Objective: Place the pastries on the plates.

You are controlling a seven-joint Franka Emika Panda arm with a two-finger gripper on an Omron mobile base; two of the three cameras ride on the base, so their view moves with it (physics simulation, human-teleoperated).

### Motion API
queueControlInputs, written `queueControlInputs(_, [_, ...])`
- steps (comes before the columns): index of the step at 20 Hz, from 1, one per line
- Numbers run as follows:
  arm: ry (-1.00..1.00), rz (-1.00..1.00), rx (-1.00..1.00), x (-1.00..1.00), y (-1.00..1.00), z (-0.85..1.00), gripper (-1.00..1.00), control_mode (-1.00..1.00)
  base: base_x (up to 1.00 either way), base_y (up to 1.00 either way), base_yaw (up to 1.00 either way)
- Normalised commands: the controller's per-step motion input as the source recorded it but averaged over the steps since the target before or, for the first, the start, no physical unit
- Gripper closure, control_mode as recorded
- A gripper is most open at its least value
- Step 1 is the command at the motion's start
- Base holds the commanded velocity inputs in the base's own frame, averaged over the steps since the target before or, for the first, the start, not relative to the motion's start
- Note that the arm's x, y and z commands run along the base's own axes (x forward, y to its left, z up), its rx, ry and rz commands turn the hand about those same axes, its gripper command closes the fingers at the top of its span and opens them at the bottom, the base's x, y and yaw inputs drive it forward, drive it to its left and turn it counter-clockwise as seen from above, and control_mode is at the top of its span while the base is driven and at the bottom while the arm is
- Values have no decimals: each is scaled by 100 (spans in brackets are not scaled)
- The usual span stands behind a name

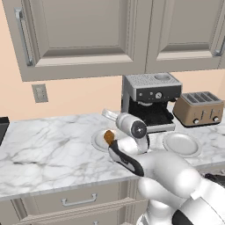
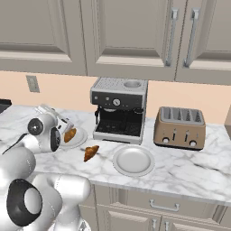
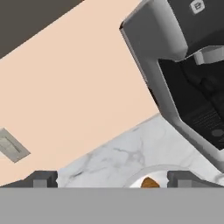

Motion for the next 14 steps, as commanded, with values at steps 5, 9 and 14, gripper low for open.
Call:
queueControlInputs(5, [44,0,0,-24,0,52,-100,-100,0,0,0])
queueControlInputs(9, [61,0,0,-58,-6,-5,-100,-100,0,0,0])
queueControlInputs(14, [30,0,0,-59,-12,-5,-100,-100,0,0,0])
